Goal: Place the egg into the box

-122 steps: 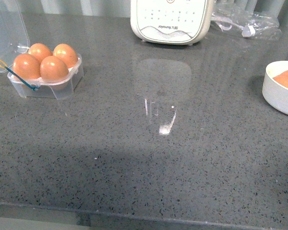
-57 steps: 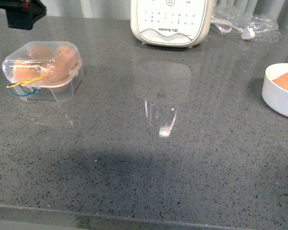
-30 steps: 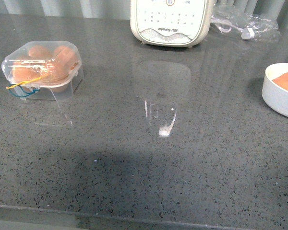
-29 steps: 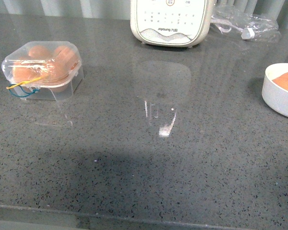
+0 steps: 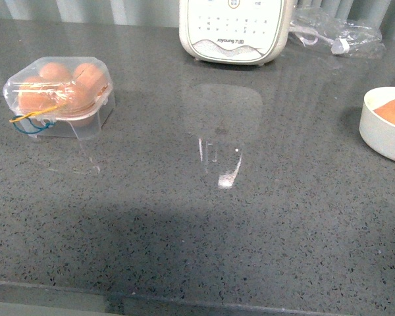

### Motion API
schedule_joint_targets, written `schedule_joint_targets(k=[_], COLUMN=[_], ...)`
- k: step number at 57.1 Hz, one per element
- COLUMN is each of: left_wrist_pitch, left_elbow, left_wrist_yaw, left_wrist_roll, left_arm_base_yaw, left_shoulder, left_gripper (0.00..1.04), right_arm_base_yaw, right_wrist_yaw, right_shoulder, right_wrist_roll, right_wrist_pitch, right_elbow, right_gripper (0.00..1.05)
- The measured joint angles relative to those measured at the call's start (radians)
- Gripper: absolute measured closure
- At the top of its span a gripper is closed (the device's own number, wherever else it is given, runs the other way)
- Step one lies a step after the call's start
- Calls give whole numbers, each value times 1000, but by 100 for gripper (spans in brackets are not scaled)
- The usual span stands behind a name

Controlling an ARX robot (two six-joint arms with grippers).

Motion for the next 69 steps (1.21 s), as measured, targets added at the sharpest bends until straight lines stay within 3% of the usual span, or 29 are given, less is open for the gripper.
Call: schedule_joint_targets(k=[20,24,30,40,49,56,61,69], left_wrist_pitch=[-130,99,318,356,359,359,351,332], left_elbow=[-99,-211,-354,-498,-561,-597,-624,-661], left_wrist_yaw=[-8,-131,-207,-276,-315,-337,-430,-437], left_wrist_roll=[71,32,0,-14,-19,-24,-24,-24], left_arm_base_yaw=[59,43,3,-72,-111,-134,-209,-241], left_shoulder=[-103,-168,-257,-351,-414,-455,-492,-552], left_gripper=[8,20,39,75,100,101,101,101], right_arm_base_yaw=[0,0,0,0,0,0,0,0], right_wrist_yaw=[0,0,0,0,0,0,0,0], right_shoulder=[0,0,0,0,0,0,0,0], right_wrist_roll=[0,0,0,0,0,0,0,0], right_wrist_pitch=[0,0,0,0,0,0,0,0], right_elbow=[0,0,0,0,0,0,0,0], right_gripper=[7,7,7,7,7,7,7,7])
